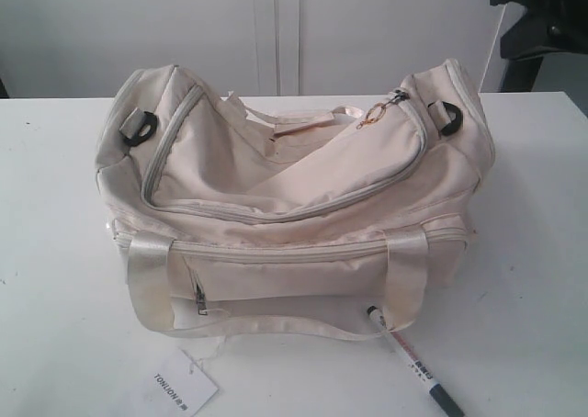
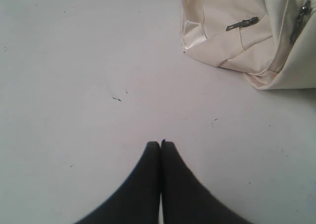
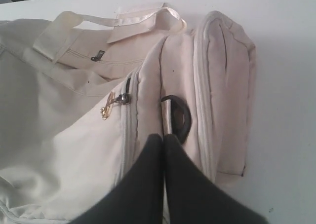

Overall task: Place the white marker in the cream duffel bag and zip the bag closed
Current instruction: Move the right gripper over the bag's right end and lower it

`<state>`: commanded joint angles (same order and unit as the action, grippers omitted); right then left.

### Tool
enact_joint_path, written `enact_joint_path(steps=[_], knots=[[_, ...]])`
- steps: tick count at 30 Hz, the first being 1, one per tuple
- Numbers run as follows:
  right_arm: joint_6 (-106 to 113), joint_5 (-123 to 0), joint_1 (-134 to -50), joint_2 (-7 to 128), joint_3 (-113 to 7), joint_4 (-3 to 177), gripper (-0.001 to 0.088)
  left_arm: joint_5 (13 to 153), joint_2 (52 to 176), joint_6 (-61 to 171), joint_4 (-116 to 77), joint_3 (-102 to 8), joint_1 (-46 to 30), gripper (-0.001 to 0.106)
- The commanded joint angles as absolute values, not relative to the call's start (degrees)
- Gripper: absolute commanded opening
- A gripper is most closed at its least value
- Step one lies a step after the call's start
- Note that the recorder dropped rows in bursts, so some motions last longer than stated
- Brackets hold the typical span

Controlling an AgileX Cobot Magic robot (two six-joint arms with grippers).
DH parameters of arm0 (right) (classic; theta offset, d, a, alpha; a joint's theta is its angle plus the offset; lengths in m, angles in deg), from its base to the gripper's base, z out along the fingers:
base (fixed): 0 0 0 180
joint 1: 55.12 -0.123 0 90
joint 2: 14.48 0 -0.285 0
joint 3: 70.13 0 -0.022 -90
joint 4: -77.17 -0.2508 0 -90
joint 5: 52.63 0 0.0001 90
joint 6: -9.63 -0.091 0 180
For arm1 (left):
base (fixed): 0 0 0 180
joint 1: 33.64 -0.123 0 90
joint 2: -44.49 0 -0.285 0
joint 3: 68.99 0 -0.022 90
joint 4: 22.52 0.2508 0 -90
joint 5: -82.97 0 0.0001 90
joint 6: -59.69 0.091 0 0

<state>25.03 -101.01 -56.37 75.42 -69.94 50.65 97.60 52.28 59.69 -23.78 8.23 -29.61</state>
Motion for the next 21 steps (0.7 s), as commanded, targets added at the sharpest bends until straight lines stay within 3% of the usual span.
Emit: enact_joint_path(steps=[21], knots=[[28.9, -99.6, -61.4, 88.5, -80.4, 52.3, 0.0000, 97.6, 52.3, 59.7, -23.8, 8.2, -29.6, 0.000]])
